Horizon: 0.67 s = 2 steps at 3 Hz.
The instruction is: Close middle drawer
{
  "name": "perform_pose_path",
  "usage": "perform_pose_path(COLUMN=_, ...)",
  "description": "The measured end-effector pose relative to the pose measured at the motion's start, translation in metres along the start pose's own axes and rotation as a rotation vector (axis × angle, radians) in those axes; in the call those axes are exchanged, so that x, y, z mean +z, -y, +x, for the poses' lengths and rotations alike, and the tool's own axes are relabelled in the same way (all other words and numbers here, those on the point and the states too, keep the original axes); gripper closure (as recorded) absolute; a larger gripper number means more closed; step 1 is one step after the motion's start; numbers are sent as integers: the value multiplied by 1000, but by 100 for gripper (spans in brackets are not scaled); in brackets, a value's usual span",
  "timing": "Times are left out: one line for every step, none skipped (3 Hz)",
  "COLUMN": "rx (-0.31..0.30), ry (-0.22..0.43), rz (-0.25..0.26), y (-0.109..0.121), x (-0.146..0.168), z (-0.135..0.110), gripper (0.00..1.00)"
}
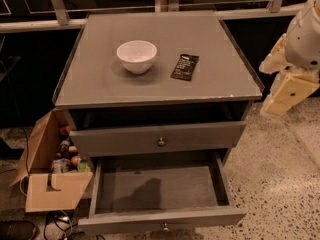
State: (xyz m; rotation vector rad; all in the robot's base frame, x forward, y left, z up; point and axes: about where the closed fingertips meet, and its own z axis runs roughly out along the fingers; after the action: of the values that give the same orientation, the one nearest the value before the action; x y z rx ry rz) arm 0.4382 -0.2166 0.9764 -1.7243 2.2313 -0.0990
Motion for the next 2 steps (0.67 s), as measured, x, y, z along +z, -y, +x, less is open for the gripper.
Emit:
perform_pose_path(rx=0, ry=0, rz=0, y=0, x=0, z=0, gripper=59)
perform_pose_path(rx=0, ry=0, rz=0, y=0, x=0, z=0, gripper=83)
